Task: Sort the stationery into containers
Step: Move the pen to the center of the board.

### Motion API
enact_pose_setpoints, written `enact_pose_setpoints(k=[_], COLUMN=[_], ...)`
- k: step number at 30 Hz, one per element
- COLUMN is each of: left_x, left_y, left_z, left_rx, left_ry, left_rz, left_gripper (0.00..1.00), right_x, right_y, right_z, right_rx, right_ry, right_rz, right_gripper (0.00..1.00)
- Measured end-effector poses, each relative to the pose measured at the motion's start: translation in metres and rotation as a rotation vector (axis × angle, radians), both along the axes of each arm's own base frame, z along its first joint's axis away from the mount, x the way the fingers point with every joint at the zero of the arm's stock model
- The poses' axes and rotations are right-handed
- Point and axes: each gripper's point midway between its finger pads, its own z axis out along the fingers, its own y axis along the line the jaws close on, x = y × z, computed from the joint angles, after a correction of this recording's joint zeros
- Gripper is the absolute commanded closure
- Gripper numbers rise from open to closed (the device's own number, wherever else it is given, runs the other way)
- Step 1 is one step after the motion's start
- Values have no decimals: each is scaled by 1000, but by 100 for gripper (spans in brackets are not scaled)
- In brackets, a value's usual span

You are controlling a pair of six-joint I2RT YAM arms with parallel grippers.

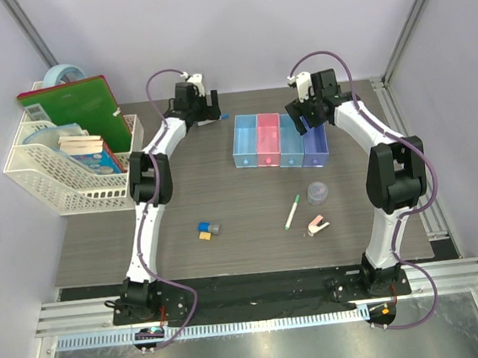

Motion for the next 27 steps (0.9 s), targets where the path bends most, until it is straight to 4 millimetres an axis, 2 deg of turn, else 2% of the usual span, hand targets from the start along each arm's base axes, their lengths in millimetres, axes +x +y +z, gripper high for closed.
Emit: enact_pose_setpoints(k=[7, 13, 22, 27], left_x=[-4, 1, 10, 10], left_y=[-20, -36, -18, -16], left_z=[3, 18, 12, 8], left_rx=[81, 113, 159, 174], left_ry=[-39, -95, -107, -87], left_rz=[-23, -36, 30, 27], left_gripper=[0, 0, 0, 0], right_x=[4, 4, 7, 8], right_y=[1, -2, -7, -7], right_z=[7, 8, 13, 17], right_rx=[6, 15, 33, 40], right_ry=[-15, -14, -20, -24], right_rz=[-2, -14, -29, -33], right_gripper=[16, 16, 16, 16])
